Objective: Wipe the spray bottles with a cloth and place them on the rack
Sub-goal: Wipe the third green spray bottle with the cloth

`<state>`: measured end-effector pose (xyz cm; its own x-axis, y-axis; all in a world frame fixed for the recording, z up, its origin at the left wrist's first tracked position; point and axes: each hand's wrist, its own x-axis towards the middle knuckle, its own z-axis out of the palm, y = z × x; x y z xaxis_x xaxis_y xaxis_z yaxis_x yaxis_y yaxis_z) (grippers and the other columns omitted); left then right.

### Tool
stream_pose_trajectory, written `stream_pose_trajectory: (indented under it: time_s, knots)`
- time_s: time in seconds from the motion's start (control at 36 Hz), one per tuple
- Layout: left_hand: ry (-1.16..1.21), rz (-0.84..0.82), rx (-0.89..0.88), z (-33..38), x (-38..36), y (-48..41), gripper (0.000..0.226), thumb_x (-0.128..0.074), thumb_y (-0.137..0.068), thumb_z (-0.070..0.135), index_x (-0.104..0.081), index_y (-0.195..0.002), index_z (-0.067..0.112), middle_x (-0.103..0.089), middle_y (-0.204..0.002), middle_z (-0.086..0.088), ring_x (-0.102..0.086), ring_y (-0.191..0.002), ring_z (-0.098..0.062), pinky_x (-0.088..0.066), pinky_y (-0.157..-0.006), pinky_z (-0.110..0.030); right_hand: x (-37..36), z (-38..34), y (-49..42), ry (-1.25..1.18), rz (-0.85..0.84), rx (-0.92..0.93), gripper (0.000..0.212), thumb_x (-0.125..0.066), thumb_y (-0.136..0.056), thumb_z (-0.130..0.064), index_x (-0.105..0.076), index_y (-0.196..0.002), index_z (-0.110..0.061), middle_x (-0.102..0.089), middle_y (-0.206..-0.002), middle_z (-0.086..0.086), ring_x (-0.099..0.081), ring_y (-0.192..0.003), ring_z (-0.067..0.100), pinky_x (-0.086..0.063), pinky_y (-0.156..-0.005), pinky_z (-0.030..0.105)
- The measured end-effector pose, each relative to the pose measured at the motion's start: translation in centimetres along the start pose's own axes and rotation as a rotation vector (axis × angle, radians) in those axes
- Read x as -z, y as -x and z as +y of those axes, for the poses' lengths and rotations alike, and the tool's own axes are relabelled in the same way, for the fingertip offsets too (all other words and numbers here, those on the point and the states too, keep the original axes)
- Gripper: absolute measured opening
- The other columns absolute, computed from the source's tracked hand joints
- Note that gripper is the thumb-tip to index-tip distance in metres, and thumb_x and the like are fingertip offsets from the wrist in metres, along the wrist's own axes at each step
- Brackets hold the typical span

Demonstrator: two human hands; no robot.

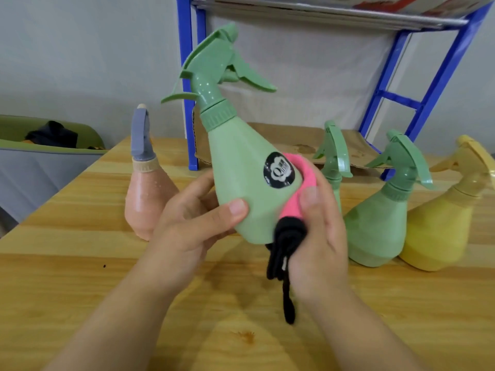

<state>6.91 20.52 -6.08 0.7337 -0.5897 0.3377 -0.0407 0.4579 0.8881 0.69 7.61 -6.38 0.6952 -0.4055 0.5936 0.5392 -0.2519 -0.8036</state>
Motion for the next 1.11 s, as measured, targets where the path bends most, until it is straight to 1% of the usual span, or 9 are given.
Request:
stream_pose_trajectory:
  time_s: [0.14,0.31,0.5,0.61,0.69,0.78,0.86,0.97,1.11]
  knots:
    - [0.025,-0.034,0.056,0.2,0.1,0.0,0.068,-0.083,-0.06,0.045,-0.064,-0.119,0.017,-0.07,-0.113,-0.006,-0.069,-0.097,-0.023,-0.055,-0.073,-0.028,0.5,-0.2,0.1,-0.273,0.002,-0.197,0.035,-0.04,-0.087,-0.041,-0.061,-0.104,-0.018,-0.074,-0.088,-0.013,-0.069,-0.087,0.001,-0.051,-0.069,0.012]
    - [0.036,0.1,-0.001,-0.3,0.2,-0.6,0.074,-0.086,-0.056,0.043,-0.063,-0.12,0.013,-0.066,-0.116,-0.01,-0.067,-0.097,-0.022,-0.054,-0.072,-0.028,-0.4,1.1,0.4,0.099,0.066,0.03,0.061,-0.04,-0.09,-0.06,-0.048,-0.129,-0.014,-0.057,-0.125,-0.001,-0.053,-0.119,0.017,-0.046,-0.099,0.037]
    - [-0.003,0.14,-0.009,-0.3,0.0,-0.4,0.074,-0.088,-0.048,0.049,-0.067,-0.108,0.013,-0.074,-0.098,-0.007,-0.071,-0.085,-0.02,-0.055,-0.066,-0.026,-0.5,1.2,0.6,0.349,-0.023,0.118,0.061,-0.032,-0.093,-0.058,-0.045,-0.136,-0.016,-0.049,-0.134,-0.004,-0.044,-0.129,0.019,-0.038,-0.105,0.039]
    - [0.005,0.098,0.007,0.1,0.3,-0.1,0.074,-0.083,-0.052,0.056,-0.067,-0.11,0.014,-0.073,-0.1,-0.006,-0.07,-0.087,-0.02,-0.056,-0.066,-0.027,0.4,0.3,0.1,-0.173,-0.076,-0.301,0.039,-0.037,-0.094,-0.047,-0.061,-0.111,-0.022,-0.073,-0.095,-0.01,-0.068,-0.089,0.002,-0.055,-0.073,0.019]
    - [0.028,0.123,0.002,-0.1,0.1,0.0,0.069,-0.084,-0.047,0.058,-0.066,-0.101,0.018,-0.074,-0.09,-0.002,-0.07,-0.078,-0.016,-0.055,-0.061,-0.025,1.3,0.9,0.2,-0.2,-0.117,-0.32,0.035,-0.032,-0.099,-0.032,-0.065,-0.098,-0.02,-0.072,-0.071,-0.013,-0.067,-0.065,-0.002,-0.051,-0.054,0.011]
    - [-0.021,0.127,-0.004,-0.2,-0.1,-0.1,0.057,-0.08,-0.054,0.061,-0.073,-0.097,0.025,-0.074,-0.098,-0.001,-0.07,-0.088,-0.016,-0.056,-0.068,-0.026,0.7,0.8,0.1,-0.17,-0.071,-0.297,0.048,-0.032,-0.092,-0.054,-0.061,-0.113,-0.022,-0.073,-0.092,-0.014,-0.068,-0.087,-0.002,-0.054,-0.071,0.016]
    - [-0.061,0.098,0.009,-0.1,-0.3,-0.1,0.058,-0.072,-0.066,0.059,-0.07,-0.111,0.022,-0.071,-0.111,-0.001,-0.067,-0.101,-0.016,-0.054,-0.077,-0.026,0.0,1.1,0.4,-0.047,-0.014,-0.17,0.064,-0.035,-0.083,-0.074,-0.054,-0.125,-0.03,-0.064,-0.121,-0.006,-0.056,-0.12,0.013,-0.044,-0.101,0.039]
    - [-0.026,0.149,0.024,-0.4,0.0,-0.3,0.041,-0.072,-0.071,0.035,-0.068,-0.109,0.019,-0.072,-0.109,-0.002,-0.068,-0.099,-0.018,-0.057,-0.074,-0.027,-0.3,1.6,0.5,0.239,0.036,0.034,0.066,-0.025,-0.091,-0.066,-0.046,-0.134,-0.021,-0.054,-0.124,-0.007,-0.05,-0.122,0.01,-0.04,-0.102,0.026]
    - [-0.063,0.124,0.032,-0.5,0.1,-0.3,0.068,-0.088,-0.05,0.041,-0.068,-0.109,0.016,-0.072,-0.107,-0.007,-0.069,-0.098,-0.022,-0.055,-0.072,-0.025,-0.4,1.7,0.7,0.418,0.017,0.16,0.065,-0.027,-0.093,-0.061,-0.041,-0.137,-0.015,-0.047,-0.133,-0.007,-0.043,-0.128,0.013,-0.035,-0.106,0.027]
